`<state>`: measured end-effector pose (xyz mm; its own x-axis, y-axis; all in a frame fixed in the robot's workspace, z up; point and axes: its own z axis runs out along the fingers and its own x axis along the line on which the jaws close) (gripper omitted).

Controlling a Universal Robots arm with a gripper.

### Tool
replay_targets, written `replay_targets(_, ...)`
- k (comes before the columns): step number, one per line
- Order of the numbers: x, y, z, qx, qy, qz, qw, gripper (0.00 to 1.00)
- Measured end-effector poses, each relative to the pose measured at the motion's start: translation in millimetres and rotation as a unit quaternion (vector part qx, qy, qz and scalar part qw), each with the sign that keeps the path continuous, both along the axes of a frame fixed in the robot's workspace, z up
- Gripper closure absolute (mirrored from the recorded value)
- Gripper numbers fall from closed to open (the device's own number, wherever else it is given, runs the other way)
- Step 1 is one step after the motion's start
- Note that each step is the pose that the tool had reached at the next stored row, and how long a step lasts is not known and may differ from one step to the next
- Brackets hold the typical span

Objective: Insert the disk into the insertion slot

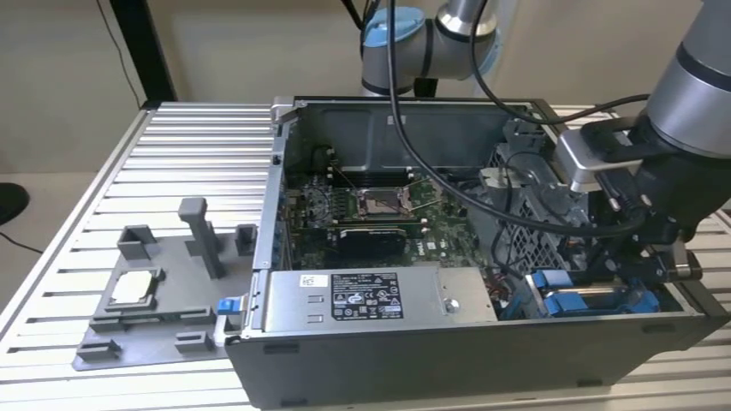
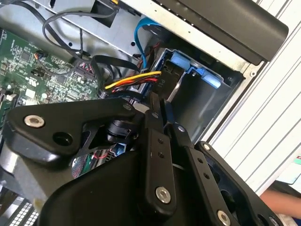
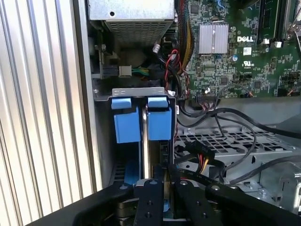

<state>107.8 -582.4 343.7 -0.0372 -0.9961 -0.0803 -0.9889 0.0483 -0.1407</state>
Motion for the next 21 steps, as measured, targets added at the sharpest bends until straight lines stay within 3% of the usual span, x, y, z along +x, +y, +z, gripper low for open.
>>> replay_targets(6, -2.0, 0.1, -1.3, -0.0005, -0.0011, 0.0, 1.0, 1.0)
replay_targets(11, -2.7, 0.6, -1.6, -0.0006, -0.0045, 0.0, 0.99999, 1.0)
replay_targets(15, -3.2, 0.8, -1.9, -0.0007, -0.009, 0.001, 0.99996, 1.0)
replay_targets(21, -4.3, 1.0, -2.7, -0.0027, -0.0113, 0.001, 0.99993, 1.0)
